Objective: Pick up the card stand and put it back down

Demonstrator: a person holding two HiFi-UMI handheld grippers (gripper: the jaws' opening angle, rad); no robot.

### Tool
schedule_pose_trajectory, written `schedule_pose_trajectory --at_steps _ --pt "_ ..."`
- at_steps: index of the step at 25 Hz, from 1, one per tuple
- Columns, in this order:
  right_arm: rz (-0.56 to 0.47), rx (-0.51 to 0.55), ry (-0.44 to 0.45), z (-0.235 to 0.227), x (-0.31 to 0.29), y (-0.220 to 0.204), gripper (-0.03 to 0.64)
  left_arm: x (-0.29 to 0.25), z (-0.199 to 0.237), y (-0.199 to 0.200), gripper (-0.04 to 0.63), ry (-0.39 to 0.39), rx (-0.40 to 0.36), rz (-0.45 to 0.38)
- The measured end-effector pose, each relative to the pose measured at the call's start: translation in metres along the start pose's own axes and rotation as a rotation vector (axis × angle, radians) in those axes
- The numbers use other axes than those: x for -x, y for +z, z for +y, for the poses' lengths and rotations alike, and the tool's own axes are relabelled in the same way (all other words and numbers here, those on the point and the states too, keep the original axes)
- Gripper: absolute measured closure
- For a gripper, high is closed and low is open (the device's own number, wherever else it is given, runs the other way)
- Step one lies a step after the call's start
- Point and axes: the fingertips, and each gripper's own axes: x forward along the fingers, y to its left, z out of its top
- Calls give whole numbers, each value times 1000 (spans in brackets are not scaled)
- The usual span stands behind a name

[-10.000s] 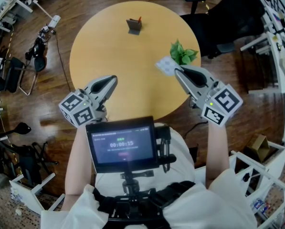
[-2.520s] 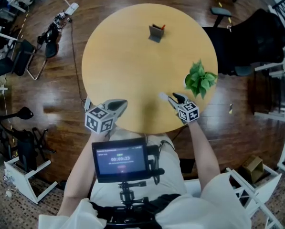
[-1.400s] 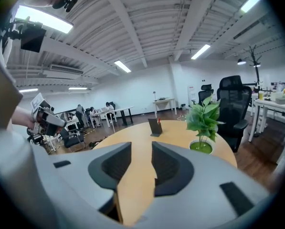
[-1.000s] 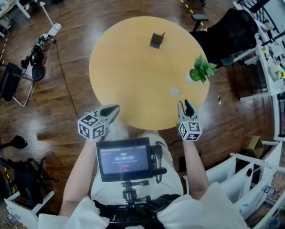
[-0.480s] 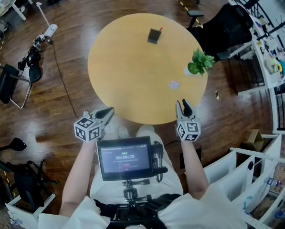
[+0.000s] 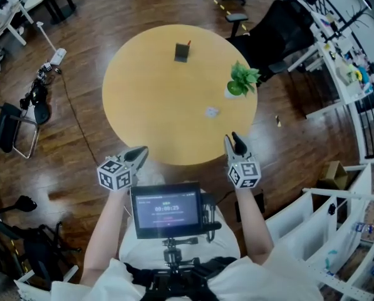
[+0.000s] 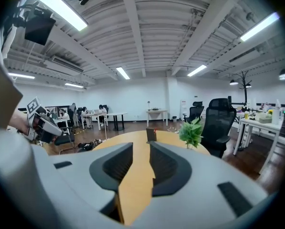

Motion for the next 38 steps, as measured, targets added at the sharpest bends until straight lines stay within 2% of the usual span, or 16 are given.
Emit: schedule_pose_trajectory --at_steps 10,12,16,22,28,38 --pt "-8 -91 -12 -36 56 26 485 -32 -50 13 594 8 -53 5" --pt "-15 -67 -7 -39 64 31 486 -36 -61 9 594 8 -57 6" --pt "-30 61 26 -27 83 44 486 -38 -81 -3 594 10 -51 2" --pt "-63 63 80 -16 102 53 488 -38 -97 -27 594 21 -23 0" --pt "-66 236 94 -11 126 49 495 -41 -112 -39 594 20 -13 6" --pt "-92 206 70 -24 152 42 500 -49 -131 -39 594 2 -22 2"
